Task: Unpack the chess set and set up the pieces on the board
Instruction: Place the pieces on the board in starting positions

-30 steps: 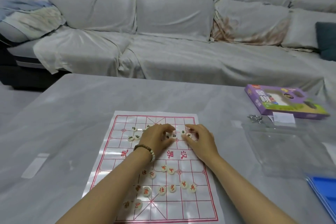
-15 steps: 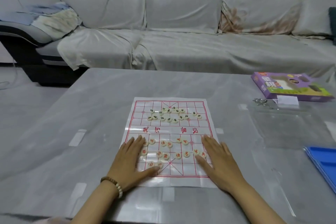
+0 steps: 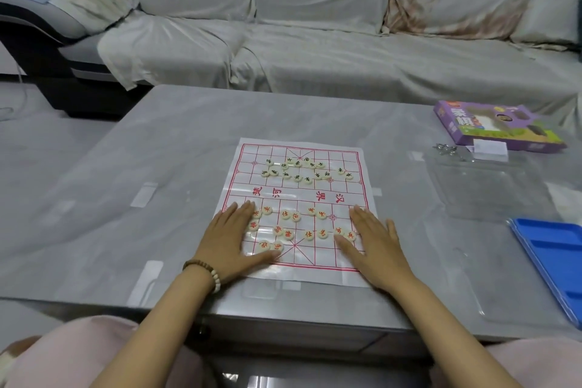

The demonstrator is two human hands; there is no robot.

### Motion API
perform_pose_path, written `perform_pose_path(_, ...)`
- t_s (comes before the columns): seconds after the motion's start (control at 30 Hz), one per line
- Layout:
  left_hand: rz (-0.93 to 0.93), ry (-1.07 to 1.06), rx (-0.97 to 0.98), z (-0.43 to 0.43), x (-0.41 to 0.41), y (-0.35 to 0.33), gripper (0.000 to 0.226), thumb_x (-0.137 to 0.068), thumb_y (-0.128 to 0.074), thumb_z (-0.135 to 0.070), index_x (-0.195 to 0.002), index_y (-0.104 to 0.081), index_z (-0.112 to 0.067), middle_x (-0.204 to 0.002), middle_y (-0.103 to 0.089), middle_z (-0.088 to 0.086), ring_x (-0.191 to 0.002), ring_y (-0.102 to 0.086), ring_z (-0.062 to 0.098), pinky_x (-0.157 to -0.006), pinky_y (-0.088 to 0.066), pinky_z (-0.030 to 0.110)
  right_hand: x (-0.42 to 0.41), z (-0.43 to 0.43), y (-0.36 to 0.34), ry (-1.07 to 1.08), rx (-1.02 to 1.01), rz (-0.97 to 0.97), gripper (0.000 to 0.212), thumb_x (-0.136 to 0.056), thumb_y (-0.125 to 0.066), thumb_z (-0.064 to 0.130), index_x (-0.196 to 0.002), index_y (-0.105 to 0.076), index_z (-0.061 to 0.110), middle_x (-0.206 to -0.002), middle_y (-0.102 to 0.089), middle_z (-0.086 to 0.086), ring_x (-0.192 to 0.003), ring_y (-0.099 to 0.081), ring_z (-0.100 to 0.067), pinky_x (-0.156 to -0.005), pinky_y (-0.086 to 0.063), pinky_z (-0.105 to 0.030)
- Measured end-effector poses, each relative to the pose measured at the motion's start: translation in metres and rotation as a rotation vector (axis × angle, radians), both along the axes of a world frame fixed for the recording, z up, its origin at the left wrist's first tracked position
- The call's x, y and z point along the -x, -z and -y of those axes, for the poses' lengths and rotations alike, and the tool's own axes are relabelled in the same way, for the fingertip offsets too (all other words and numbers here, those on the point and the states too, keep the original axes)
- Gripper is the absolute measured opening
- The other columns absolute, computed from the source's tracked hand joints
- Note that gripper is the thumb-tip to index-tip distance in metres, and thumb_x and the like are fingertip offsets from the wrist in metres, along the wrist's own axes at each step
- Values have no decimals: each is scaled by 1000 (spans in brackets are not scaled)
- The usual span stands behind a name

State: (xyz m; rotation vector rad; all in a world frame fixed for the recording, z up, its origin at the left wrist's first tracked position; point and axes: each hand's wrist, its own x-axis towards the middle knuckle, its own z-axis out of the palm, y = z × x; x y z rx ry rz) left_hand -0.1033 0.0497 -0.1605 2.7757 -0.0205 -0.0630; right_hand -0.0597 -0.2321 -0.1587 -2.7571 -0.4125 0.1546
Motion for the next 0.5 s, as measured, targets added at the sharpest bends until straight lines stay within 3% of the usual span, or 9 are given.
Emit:
perform_pose_path(0.1,30,-20,-29,11,-11,-10,126,-47,3,-98,-147,-17,-25,-155,-16,-5,-142,-14,17,-116,-10,36,-18,-10,-11,74,-196,-26,49,-91,-50,50,-134,-46,26,-144,-42,8,-134,-34,-15,-117,-10,-38)
perform_pose_path(0.2,79,27,-43,39,-17,-18,124,-48,15,-93,-145,-23,-26,-154,-19,-5,-142,-12,17,-117,-5,36,-39,-25,-21,74,-339,-91,35,-85,-65,38,-118,-62,29,-124,-58,8,-115,-52,-12,-106,-37,-35)
perform_pose_path(0.27,75,72,-24,57,-18,-22,115,-53,9,-90,-144,-25,-28,-153,-21,-7,-142,-11,15,-117,-2,35,-46,-35,-25,45,-341,-116,29,-81,-70,37,-110,-67,30,-116,-62,10,-101,-54,-6,-101,-41,-35)
perform_pose_path(0.37,65,96,32,75,-25,-24,89,-73,-10,-78,-142,-31,-27,-149,-31,-7,-141,-15,16,-116,-3,33,-53,-40,-26,-3,-285,-117,20,-80,-72,34,-99,-70,31,-103,-61,11,-97,-53,-9,-99,-40,-38)
perform_pose_path(0.5,41,70,27,87,-37,-22,70,-87,-20,-68,-139,-37,-25,-142,-42,-4,-135,-27,17,-115,-15,36,-59,-17,-28,43,-241,-69,17,-80,-71,37,-95,-68,31,-98,-63,12,-91,-53,-5,-97,-38,-32)
